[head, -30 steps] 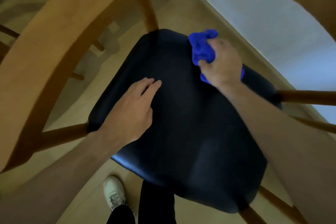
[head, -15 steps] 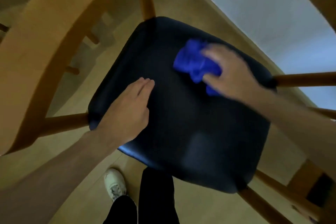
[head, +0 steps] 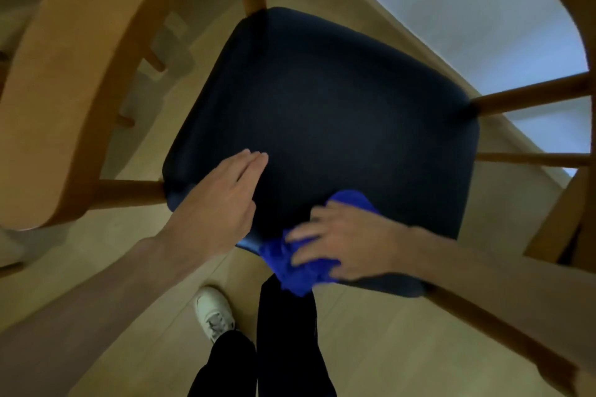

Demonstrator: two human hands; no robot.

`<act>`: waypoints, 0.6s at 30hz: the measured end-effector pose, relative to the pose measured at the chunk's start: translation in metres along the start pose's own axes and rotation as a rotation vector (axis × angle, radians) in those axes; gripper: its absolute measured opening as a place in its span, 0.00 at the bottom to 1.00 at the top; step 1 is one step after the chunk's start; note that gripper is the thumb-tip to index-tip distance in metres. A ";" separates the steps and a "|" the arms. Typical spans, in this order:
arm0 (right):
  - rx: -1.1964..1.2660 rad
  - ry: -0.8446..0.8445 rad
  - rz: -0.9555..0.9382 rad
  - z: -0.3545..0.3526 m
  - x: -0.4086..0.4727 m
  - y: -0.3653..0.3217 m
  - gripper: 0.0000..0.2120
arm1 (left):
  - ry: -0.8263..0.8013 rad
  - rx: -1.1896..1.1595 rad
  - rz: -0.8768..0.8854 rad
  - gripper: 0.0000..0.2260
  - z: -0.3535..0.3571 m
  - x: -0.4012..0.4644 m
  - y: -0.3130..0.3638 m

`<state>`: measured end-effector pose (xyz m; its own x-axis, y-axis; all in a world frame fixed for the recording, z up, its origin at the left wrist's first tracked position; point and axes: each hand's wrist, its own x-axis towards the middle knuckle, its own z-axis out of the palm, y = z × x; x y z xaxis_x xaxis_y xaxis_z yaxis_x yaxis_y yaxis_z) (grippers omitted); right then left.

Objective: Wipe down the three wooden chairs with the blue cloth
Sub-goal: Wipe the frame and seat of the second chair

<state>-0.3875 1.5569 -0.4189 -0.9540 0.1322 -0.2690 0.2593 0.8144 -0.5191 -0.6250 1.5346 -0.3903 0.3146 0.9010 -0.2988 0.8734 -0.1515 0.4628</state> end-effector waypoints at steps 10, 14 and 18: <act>-0.043 0.060 0.175 0.031 -0.014 -0.023 0.28 | 0.012 -0.001 -0.007 0.31 0.015 -0.026 0.010; -0.056 -0.209 0.048 0.017 -0.030 -0.026 0.23 | 0.009 -0.090 -0.034 0.30 0.012 -0.032 0.016; -0.024 0.041 0.196 -0.003 0.012 -0.029 0.26 | 0.046 -0.140 -0.021 0.28 0.020 -0.035 0.024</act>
<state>-0.4073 1.5363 -0.4049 -0.8911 0.3120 -0.3295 0.4374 0.7840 -0.4406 -0.6077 1.4917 -0.3858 0.2765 0.9215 -0.2727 0.8182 -0.0769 0.5697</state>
